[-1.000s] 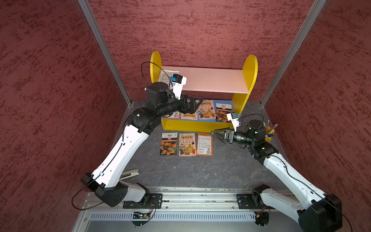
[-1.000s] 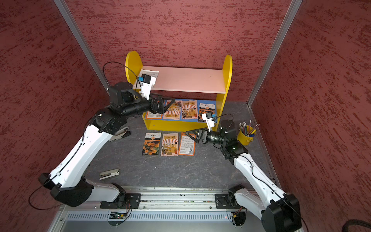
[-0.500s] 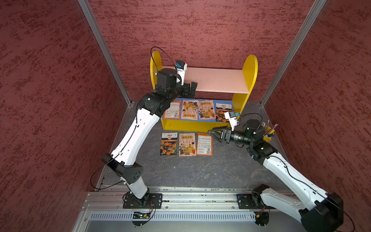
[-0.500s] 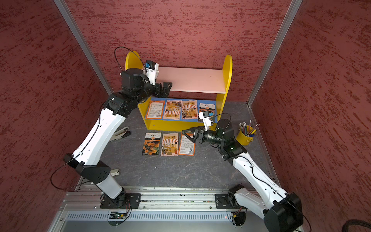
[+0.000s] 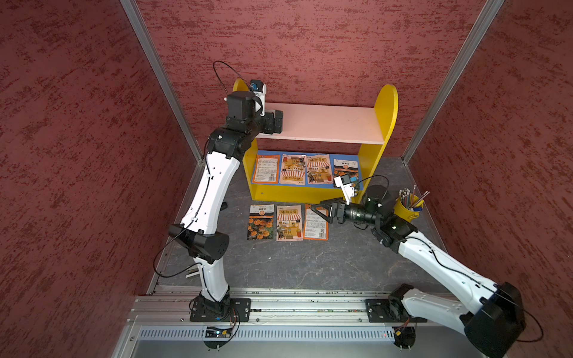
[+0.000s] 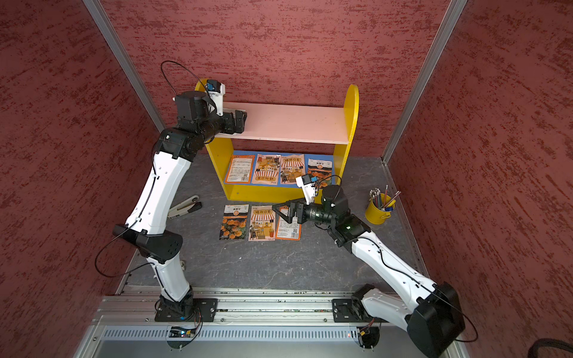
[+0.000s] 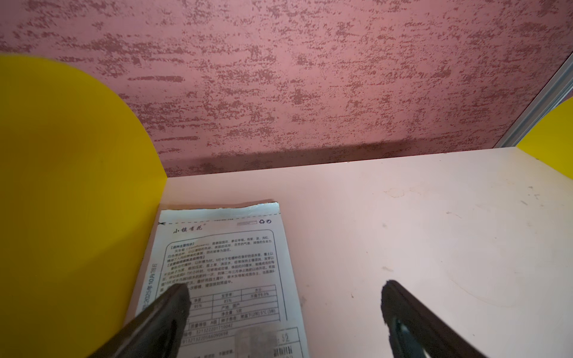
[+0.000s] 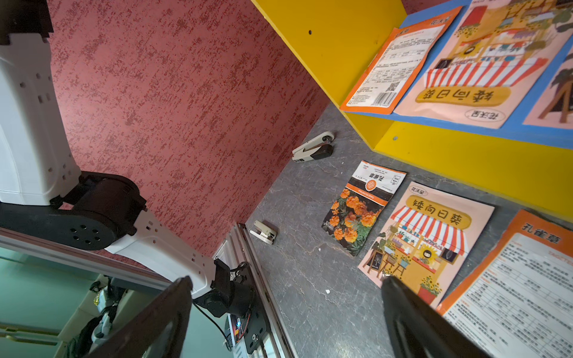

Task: Take the seed bag off the shelf
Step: Pick up the seed packet from the shelf.

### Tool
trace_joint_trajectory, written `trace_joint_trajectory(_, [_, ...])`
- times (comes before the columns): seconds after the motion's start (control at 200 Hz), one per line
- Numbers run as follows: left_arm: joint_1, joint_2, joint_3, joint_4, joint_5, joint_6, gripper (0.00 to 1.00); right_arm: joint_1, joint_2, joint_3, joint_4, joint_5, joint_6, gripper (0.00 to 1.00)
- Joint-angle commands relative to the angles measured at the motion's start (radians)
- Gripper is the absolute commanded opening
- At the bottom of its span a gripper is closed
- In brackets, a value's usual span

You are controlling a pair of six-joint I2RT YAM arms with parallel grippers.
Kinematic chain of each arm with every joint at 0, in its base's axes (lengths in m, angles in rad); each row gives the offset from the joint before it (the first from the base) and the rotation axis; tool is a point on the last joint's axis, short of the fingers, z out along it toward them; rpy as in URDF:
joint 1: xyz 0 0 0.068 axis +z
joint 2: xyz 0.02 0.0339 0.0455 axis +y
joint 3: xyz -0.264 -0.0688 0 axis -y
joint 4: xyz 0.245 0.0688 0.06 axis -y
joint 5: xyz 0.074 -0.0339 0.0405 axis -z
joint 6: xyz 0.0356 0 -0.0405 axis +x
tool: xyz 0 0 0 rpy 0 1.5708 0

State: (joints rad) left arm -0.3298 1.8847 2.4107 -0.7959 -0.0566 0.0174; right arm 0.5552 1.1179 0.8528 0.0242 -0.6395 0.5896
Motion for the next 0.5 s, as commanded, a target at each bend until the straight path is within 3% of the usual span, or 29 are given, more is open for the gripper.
trace_joint_trajectory(0.0, [0.013, 0.034, 0.046, -0.05, 0.033, 0.015, 1.0, 0.012, 0.005, 0.046, -0.002, 0.037, -0.025, 0.98])
trace_joint_trajectory(0.496, [0.031, 0.106, 0.137, -0.161, 0.084, 0.036, 1.0, 0.022, 0.016, 0.08, -0.055, 0.057, -0.053, 0.98])
